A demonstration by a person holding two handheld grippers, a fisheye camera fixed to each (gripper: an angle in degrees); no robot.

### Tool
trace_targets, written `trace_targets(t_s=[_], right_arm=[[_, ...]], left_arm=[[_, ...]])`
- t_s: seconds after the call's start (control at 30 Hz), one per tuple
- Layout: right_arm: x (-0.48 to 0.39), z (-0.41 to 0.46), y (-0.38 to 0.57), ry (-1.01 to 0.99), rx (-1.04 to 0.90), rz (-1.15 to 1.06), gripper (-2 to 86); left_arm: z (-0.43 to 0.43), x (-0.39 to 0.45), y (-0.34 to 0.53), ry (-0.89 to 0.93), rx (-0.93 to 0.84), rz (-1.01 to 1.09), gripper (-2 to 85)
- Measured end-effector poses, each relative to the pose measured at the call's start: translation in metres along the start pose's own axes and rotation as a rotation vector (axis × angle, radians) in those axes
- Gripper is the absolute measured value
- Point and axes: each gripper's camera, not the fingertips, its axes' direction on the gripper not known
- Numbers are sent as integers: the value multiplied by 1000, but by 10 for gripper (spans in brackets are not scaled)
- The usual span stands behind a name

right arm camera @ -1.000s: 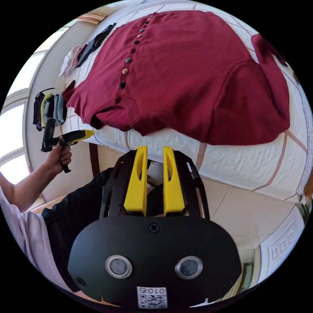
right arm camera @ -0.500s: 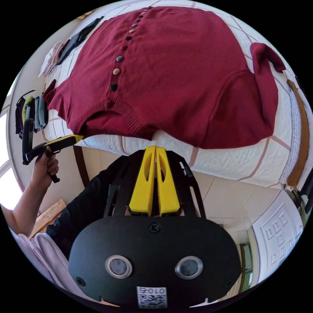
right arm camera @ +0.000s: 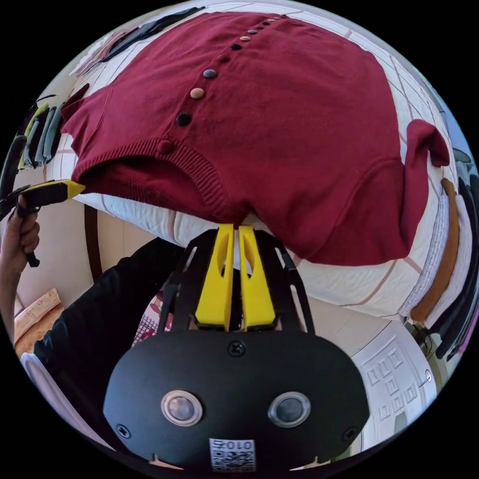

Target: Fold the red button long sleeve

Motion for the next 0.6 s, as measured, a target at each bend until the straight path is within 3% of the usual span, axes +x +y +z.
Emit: trace_targets(t_s=[0.17, 0.33, 0.5, 0.6], right_arm=[[-4, -33, 23, -28, -62, -53, 29], [-5, -13, 21, -4, -187, -109, 27], [-1, -4, 20, 10, -238, -138, 29], [15, -18, 41, -72, -233, -105, 36]], left_arm=[[2, -5, 17, -32, -53, 2, -1], [31, -9, 25, -125, -129, 18, 1], [50, -15, 41, -136, -70, -27, 12], [42, -23, 68, -7, 30, -67, 30]])
